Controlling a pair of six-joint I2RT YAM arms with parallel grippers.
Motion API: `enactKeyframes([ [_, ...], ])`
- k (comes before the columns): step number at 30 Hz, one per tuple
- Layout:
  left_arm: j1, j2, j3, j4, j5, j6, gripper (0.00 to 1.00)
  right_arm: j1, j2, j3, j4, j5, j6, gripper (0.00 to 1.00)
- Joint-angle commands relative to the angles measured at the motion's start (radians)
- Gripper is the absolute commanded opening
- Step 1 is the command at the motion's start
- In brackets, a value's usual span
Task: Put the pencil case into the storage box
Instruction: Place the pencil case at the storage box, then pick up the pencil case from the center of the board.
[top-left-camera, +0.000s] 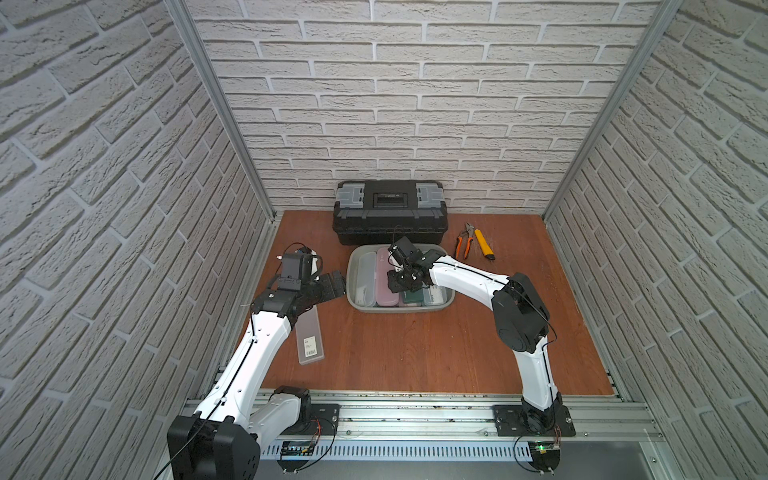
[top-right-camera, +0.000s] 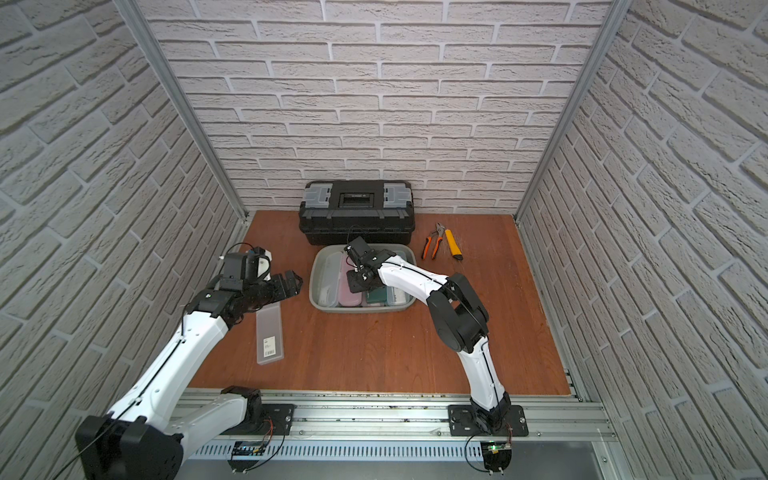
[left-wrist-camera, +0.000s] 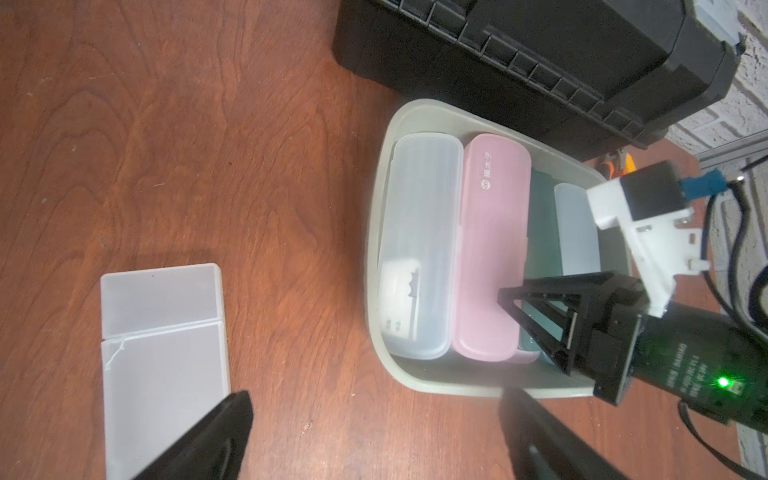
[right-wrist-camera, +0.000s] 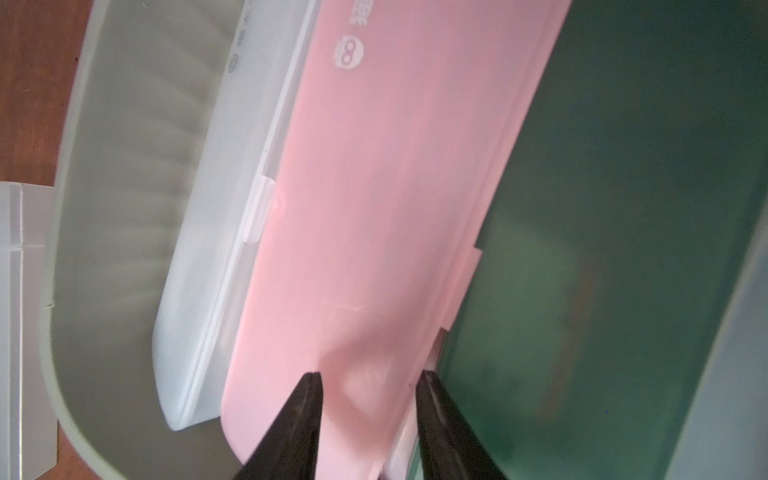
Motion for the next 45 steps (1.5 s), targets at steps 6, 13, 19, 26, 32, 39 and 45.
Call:
enactKeyframes([
  [6,0.011,-0.021,-0.017,0.003,-0.025,0.016,0.98,0.01,-0.067,-0.03,-0.023,0.121,-0.031,0.4],
  [13,0.011,-0.026,-0.065,0.022,-0.043,0.008,0.98,0.01,-0.173,-0.019,-0.001,0.114,-0.084,0.45],
  [19,0.017,-0.034,-0.133,0.024,-0.131,-0.026,0.98,0.0,-0.223,-0.016,0.004,0.184,-0.087,0.45],
  [26,0.095,-0.069,-0.248,0.028,-0.235,-0.111,0.99,-0.021,-0.281,-0.106,0.032,0.19,-0.067,0.44],
  [32,0.128,-0.045,-0.296,0.023,-0.284,-0.161,0.98,-0.018,-0.373,-0.259,0.114,0.124,-0.055,0.53],
  [39,0.131,0.018,-0.323,0.059,-0.251,-0.163,0.99,-0.013,-0.476,-0.429,0.187,0.127,-0.037,0.65],
  [45,0.129,0.056,-0.342,0.057,-0.229,-0.165,0.98,-0.013,-0.486,-0.453,0.176,0.132,-0.054,0.7],
])
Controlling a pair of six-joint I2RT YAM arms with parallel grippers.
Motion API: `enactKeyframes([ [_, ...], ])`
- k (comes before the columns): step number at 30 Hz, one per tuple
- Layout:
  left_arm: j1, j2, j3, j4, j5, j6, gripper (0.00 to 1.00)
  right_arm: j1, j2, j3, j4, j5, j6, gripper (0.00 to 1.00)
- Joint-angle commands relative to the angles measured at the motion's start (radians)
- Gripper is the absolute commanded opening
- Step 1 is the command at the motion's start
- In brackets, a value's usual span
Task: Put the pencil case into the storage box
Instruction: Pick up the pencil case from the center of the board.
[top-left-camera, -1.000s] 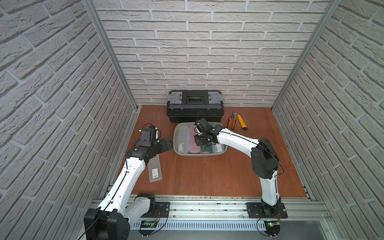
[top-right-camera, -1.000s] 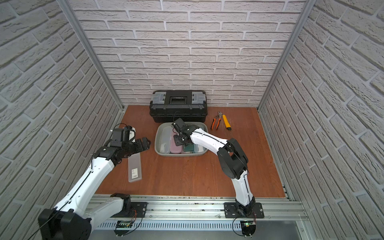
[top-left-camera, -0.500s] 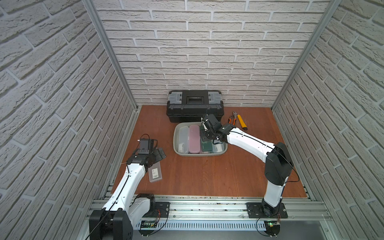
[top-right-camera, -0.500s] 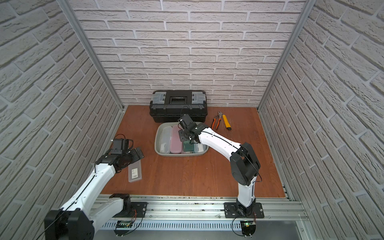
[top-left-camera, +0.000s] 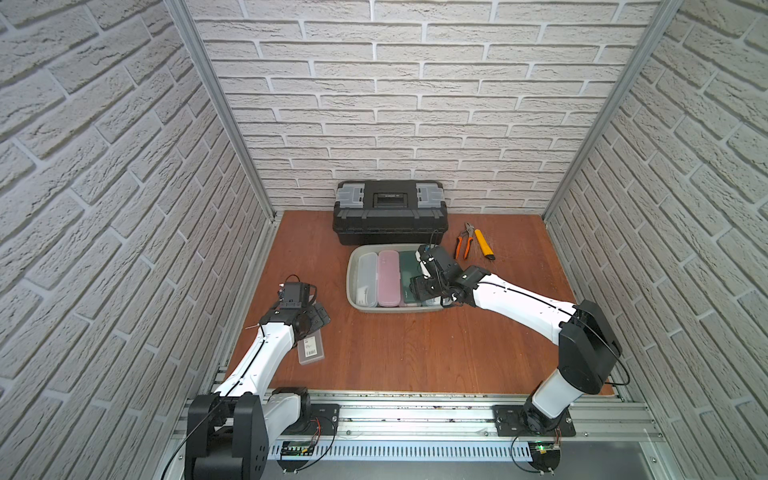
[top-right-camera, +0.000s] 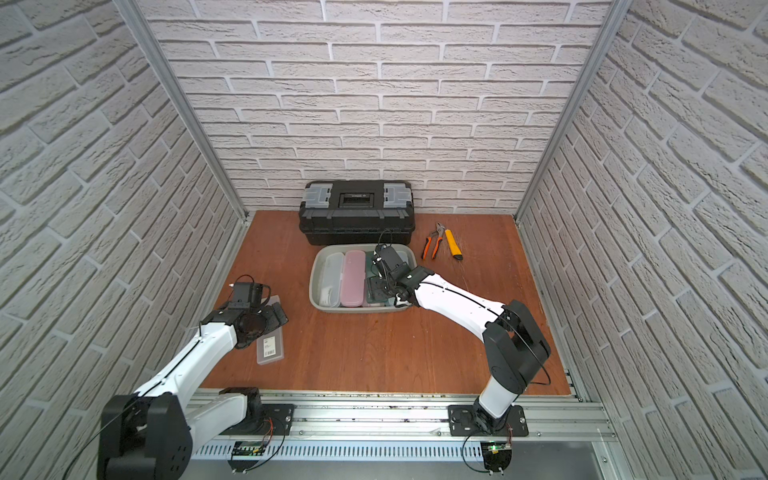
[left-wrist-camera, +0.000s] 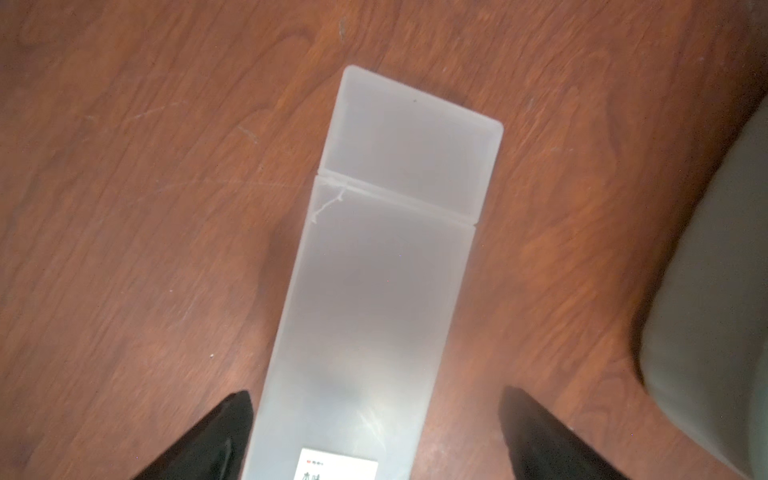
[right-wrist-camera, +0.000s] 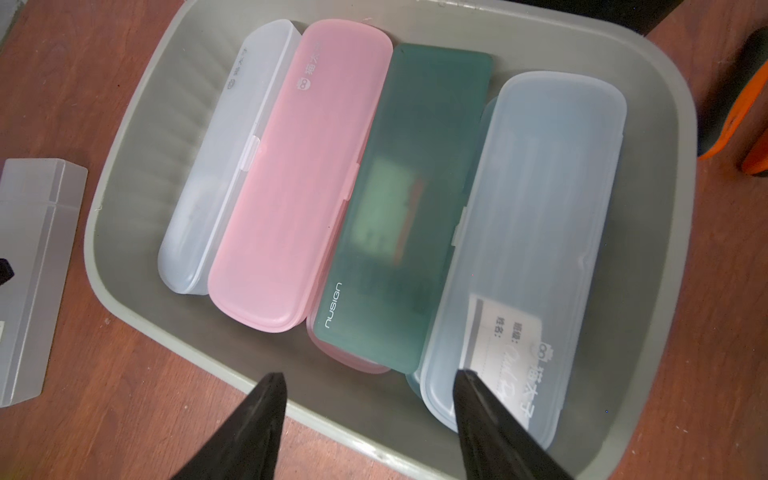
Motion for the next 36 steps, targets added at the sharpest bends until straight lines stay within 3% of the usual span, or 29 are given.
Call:
enactKeyframes([
  [1,0.006,0.011,-0.021,0.011,0.006,-0.012,0.98,0.004,-0.03,-0.013,0.041,0.001,-0.006,0.7],
  [13,0.002,0.066,-0.044,-0.002,0.049,-0.007,0.98,0.003,-0.035,-0.039,0.042,0.007,-0.021,0.71],
  [23,-0.053,0.158,-0.001,-0.013,0.04,0.018,0.98,0.004,-0.053,-0.071,0.042,0.021,-0.022,0.7],
  [28,-0.096,0.221,0.011,0.019,0.059,0.009,0.91,0.004,-0.052,-0.068,0.031,0.038,-0.03,0.71],
  [36,-0.126,0.241,0.032,0.023,0.051,0.003,0.7,0.003,-0.061,-0.076,0.03,0.05,-0.034,0.71],
])
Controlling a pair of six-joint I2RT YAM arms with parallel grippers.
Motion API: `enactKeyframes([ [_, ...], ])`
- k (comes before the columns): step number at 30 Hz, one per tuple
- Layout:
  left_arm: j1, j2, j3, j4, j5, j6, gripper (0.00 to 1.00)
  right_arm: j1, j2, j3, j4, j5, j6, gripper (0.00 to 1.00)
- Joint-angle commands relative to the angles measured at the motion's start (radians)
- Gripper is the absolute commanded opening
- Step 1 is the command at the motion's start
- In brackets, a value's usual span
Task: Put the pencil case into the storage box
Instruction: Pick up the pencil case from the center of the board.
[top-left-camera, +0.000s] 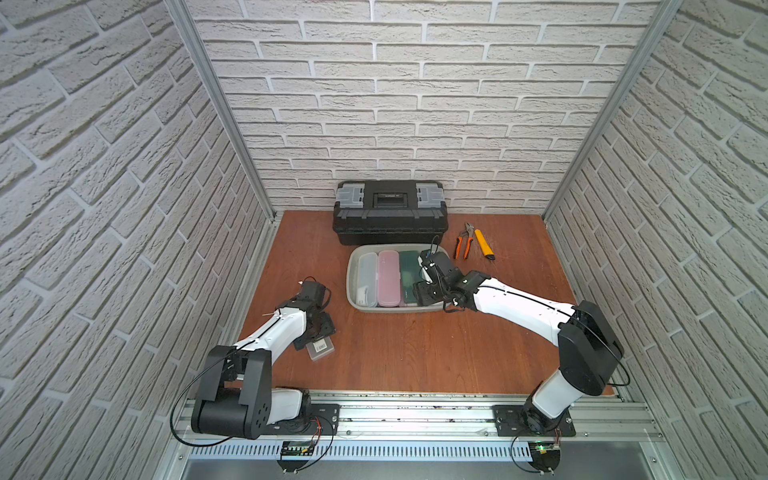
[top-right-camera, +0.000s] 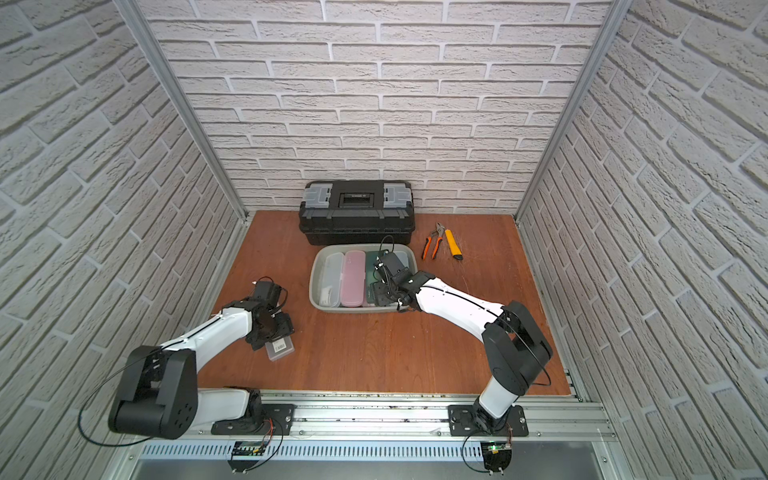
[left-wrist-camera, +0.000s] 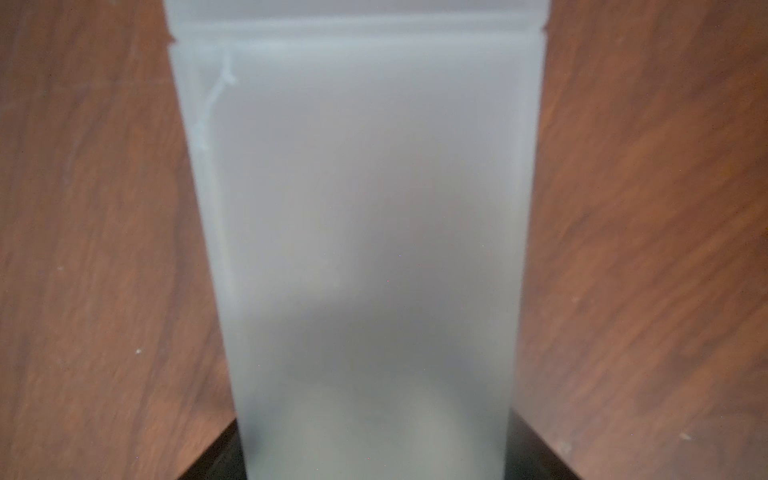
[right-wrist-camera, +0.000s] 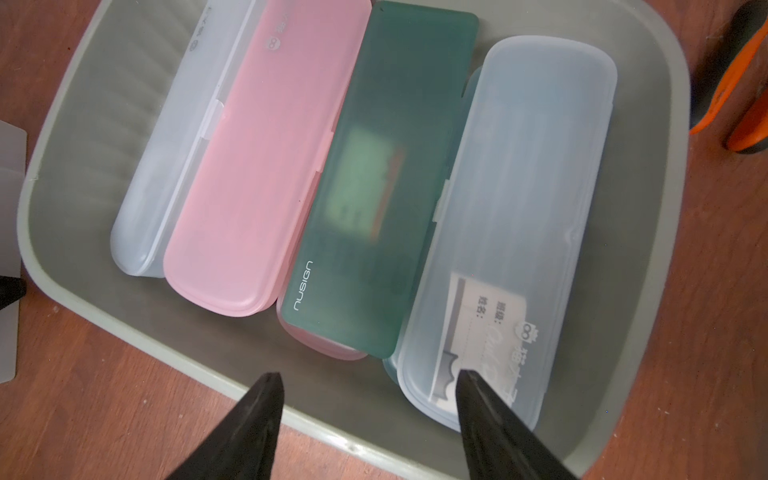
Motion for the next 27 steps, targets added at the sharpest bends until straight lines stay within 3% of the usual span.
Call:
enactKeyframes([
  [1,-0.018,0.019,0.007,0.037,0.054,-0.001,0.68,0.004,-0.047,-0.012,0.013,0.017,-0.009,0.7],
  [6,-0.031,-0.03,0.019,0.002,0.021,-0.004,0.64,0.004,-0.053,-0.017,0.012,0.023,-0.012,0.71],
  [16,-0.051,-0.259,0.1,-0.1,-0.054,0.019,0.65,0.004,-0.059,-0.017,0.016,0.021,-0.012,0.71],
  [22,-0.055,-0.35,0.157,-0.063,-0.009,0.061,0.67,0.004,-0.061,-0.014,0.018,0.026,-0.011,0.7],
  [27,-0.058,-0.294,0.213,0.042,0.05,0.102,0.67,0.0,-0.061,0.011,0.01,0.036,-0.014,0.7],
])
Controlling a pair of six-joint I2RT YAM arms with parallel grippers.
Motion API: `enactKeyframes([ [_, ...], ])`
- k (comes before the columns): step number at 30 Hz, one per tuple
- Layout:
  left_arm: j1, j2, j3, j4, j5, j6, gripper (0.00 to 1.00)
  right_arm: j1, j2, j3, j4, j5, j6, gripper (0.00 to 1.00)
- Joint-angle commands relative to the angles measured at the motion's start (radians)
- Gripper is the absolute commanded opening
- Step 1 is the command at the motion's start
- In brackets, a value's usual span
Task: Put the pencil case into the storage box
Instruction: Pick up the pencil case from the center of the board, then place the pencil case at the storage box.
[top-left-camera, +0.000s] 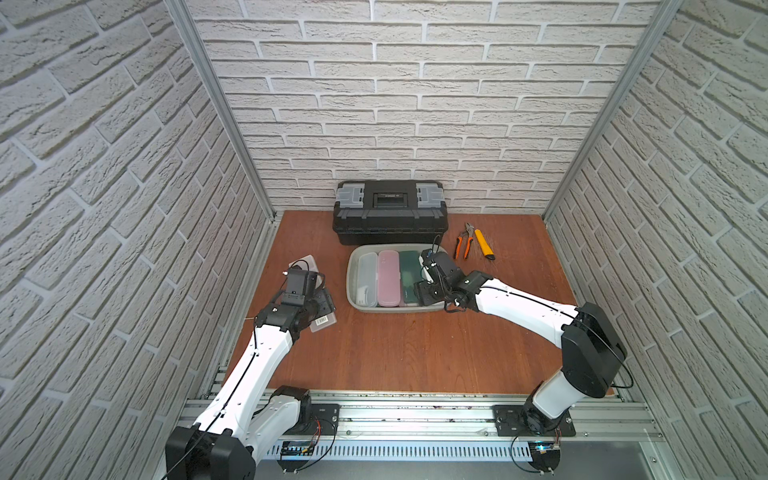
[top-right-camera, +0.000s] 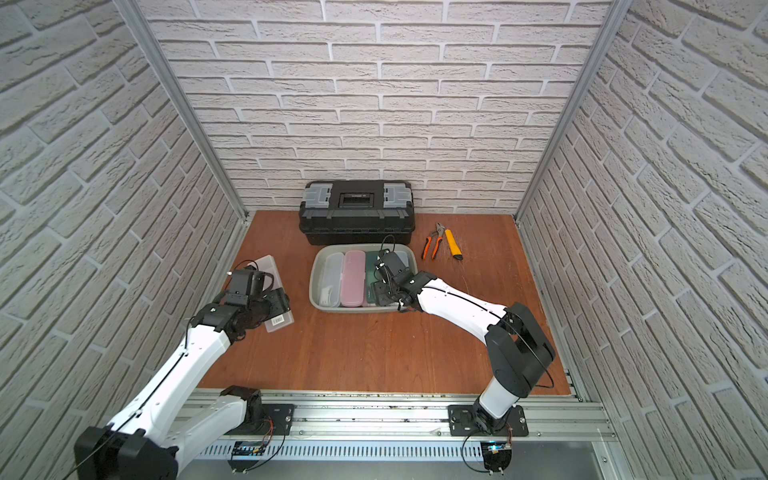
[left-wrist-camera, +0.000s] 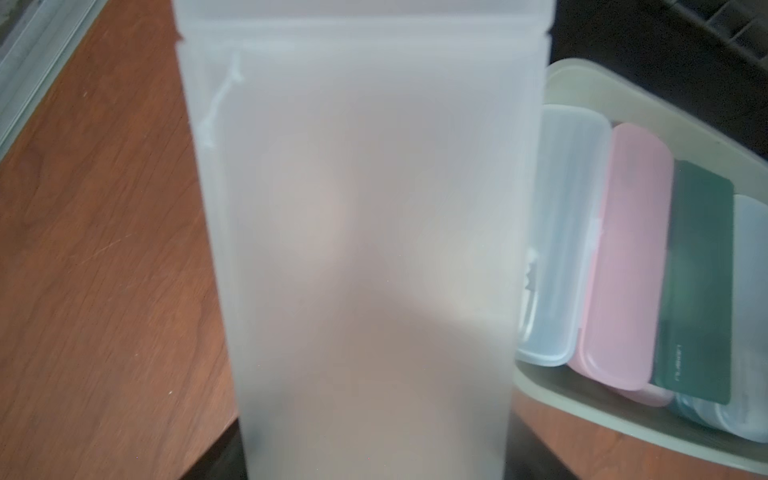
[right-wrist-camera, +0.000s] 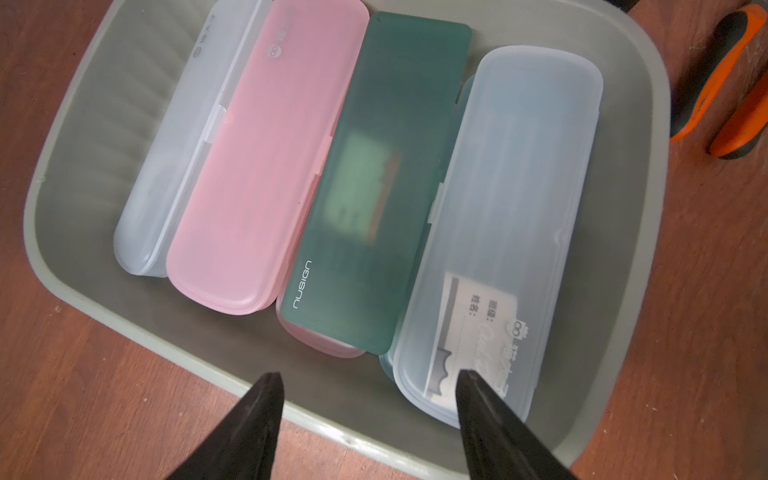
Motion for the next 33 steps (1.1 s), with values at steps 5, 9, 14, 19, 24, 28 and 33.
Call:
enactKeyframes([
  [5,-0.061,0.227,0.18,0.164,0.133,0.1,0.66,-0.012,-0.052,0.045,-0.013,0.074,-0.023,0.71],
  [9,-0.135,0.385,0.296,0.182,0.143,0.142,0.66,-0.031,-0.056,0.051,-0.019,0.078,-0.031,0.71],
  [14,-0.196,0.563,0.411,0.199,0.181,0.159,0.65,-0.048,-0.059,0.048,-0.027,0.081,-0.033,0.71],
  [19,-0.247,0.68,0.476,0.193,0.191,0.156,0.64,-0.061,-0.053,0.045,-0.032,0.082,-0.04,0.71],
  [24,-0.264,0.712,0.447,0.214,0.172,0.133,0.67,-0.068,-0.039,0.047,-0.036,0.078,-0.047,0.71],
  [28,-0.266,0.718,0.428,0.217,0.171,0.132,0.72,-0.07,-0.029,0.047,-0.035,0.078,-0.046,0.71],
  [33,-0.274,0.713,0.428,0.195,0.157,0.137,0.77,-0.07,-0.024,0.044,-0.033,0.073,-0.044,0.71],
])
